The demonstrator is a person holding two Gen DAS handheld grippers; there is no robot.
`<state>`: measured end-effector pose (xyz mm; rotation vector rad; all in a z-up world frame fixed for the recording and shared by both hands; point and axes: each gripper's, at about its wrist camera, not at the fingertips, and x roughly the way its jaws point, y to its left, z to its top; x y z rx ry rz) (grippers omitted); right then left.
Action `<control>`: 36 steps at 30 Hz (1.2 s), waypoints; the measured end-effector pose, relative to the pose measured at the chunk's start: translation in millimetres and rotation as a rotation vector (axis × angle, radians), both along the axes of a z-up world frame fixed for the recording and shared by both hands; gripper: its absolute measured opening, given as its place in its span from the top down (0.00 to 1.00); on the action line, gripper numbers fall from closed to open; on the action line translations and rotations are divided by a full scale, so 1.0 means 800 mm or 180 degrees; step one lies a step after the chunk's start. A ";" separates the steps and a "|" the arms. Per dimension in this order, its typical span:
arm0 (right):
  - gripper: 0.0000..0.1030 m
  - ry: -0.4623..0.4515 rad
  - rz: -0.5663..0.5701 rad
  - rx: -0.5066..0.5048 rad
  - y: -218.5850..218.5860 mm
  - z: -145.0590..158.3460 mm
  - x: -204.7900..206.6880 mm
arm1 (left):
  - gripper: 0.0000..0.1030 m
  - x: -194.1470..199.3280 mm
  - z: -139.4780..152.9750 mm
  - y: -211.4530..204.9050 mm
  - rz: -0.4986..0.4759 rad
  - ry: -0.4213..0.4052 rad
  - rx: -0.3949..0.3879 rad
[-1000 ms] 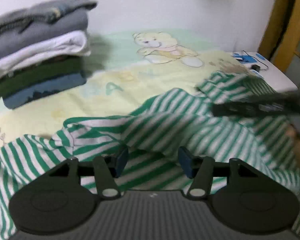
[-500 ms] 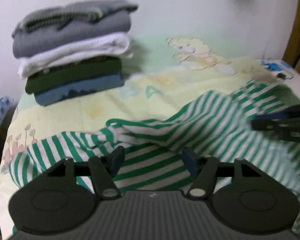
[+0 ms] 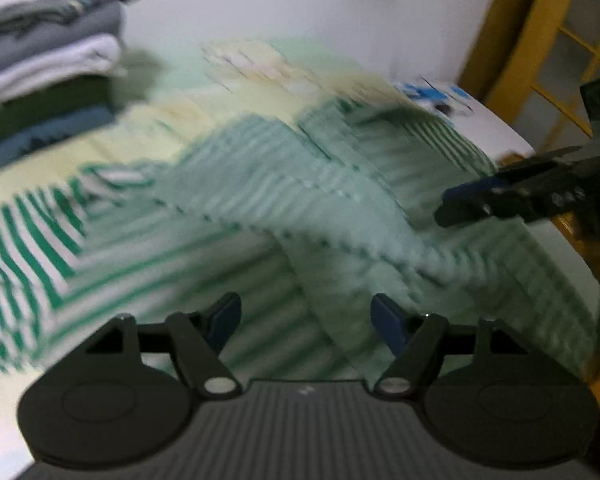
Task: Fold clothes
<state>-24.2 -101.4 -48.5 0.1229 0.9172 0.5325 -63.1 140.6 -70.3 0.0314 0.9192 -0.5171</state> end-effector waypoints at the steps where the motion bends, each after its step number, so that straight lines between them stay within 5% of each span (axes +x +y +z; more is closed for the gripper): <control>1: 0.50 0.0056 0.0020 -0.0028 -0.001 -0.004 -0.017 | 0.28 -0.007 -0.004 -0.005 -0.0065 0.0050 0.0008; 3: 0.42 0.0162 0.0052 -0.0092 -0.001 -0.011 -0.050 | 0.28 -0.019 -0.011 -0.015 -0.0182 0.0088 0.0046; 8: 0.43 0.0333 -0.0157 -0.0133 -0.003 -0.037 -0.092 | 0.28 -0.028 -0.009 -0.029 -0.0372 0.0046 0.0098; 10: 0.60 0.0325 -0.0272 -0.0060 -0.006 -0.040 -0.097 | 0.27 -0.027 -0.006 -0.029 -0.0389 0.0025 0.0123; 11: 0.84 0.0299 -0.0322 -0.0014 -0.007 -0.038 -0.099 | 0.26 -0.026 -0.005 -0.028 -0.0385 0.0009 0.0153; 12: 0.90 0.0258 -0.0363 0.0035 -0.008 -0.033 -0.100 | 0.26 -0.026 -0.005 -0.028 -0.0376 -0.0027 0.0215; 16: 0.92 -0.0049 -0.0426 0.0043 -0.012 -0.002 -0.109 | 0.24 -0.027 -0.005 -0.019 -0.0304 -0.0133 0.0475; 22: 0.93 -0.0385 -0.0366 0.0292 -0.025 0.052 -0.109 | 0.24 -0.037 0.010 -0.002 -0.0124 -0.0154 0.0440; 28: 0.93 0.0054 0.0165 0.0132 -0.004 0.018 -0.102 | 0.20 -0.062 0.017 -0.029 -0.0153 -0.0168 0.0491; 31: 0.79 -0.0034 0.0101 0.0164 -0.017 0.019 -0.102 | 0.21 -0.077 0.012 -0.052 -0.0264 -0.0177 0.0596; 33: 0.45 -0.0102 -0.0046 0.0113 -0.029 0.017 -0.099 | 0.21 -0.086 0.011 -0.070 -0.0374 -0.0232 0.0687; 36: 0.42 -0.0113 -0.0156 0.0005 -0.044 0.004 -0.094 | 0.20 -0.097 0.003 -0.097 -0.0569 -0.0333 0.0867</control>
